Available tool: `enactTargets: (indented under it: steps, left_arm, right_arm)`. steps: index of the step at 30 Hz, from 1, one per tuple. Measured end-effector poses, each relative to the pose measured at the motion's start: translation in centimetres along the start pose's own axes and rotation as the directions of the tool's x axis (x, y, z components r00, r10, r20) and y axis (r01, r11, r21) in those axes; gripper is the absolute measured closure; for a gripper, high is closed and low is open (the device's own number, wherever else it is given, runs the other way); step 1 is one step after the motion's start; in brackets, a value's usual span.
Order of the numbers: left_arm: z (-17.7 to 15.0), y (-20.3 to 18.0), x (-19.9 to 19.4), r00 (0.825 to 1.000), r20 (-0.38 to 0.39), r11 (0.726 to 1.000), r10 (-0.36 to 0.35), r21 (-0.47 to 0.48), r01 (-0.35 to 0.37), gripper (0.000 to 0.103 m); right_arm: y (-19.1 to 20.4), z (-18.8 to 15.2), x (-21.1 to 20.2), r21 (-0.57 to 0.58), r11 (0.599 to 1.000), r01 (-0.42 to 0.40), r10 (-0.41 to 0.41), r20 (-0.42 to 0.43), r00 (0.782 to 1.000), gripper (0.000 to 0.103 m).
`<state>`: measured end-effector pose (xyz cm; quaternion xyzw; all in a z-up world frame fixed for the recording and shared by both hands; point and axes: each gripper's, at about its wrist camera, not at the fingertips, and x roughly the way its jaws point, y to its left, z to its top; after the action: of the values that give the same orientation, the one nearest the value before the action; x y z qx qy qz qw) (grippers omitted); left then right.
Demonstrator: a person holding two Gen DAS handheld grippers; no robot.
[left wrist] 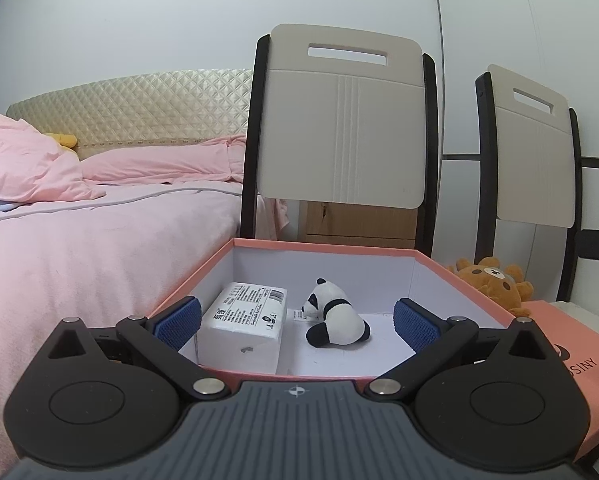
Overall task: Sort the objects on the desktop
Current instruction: 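Withdraw the right tool from the box toward the teddy bear, then grasp the brown teddy bear with the right tool and lift it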
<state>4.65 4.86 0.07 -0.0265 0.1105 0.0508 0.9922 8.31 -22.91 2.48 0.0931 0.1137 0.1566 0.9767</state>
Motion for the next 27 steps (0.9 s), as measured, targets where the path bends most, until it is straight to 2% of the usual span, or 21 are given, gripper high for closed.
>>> enactTargets:
  steps: [5,12,19,22,24,27]
  left_arm:
    - [-0.1,-0.2,0.0,1.0,-0.001,1.0,-0.001,0.006,0.001,0.0]
    - [-0.1,-0.1,0.1,1.0,-0.004,1.0,0.002,0.001,-0.002,0.0]
    - [-0.1,-0.2,0.1,1.0,-0.006,1.0,0.002,-0.002,-0.002,0.0]
    - [-0.2,-0.3,0.1,1.0,-0.005,1.0,0.001,0.002,-0.001,0.0]
    - [-0.2,-0.4,0.1,1.0,-0.006,1.0,0.002,0.005,-0.001,0.0]
    - [-0.2,-0.4,0.1,1.0,-0.007,1.0,0.002,0.007,-0.002,0.0]
  right_arm:
    - [-0.5,0.1,0.4,0.026,0.998,0.062,-0.06,-0.052,0.997,0.0]
    - [-0.8,0.0,0.1,0.01,0.993,0.115,-0.115,-0.015,0.993,0.0]
    - [-1.8,0.9,0.0,-0.01,0.996,0.084,-0.084,0.014,0.996,0.0]
    - [-2.6,1.8,1.8,-0.014,0.996,0.092,-0.092,-0.012,0.996,0.0]
    - [-3.5,2.4,3.9,0.024,0.995,0.101,-0.1,-0.04,0.994,0.0]
    - [-5.3,3.0,8.5,0.101,0.984,0.149,-0.136,-0.128,0.982,0.0]
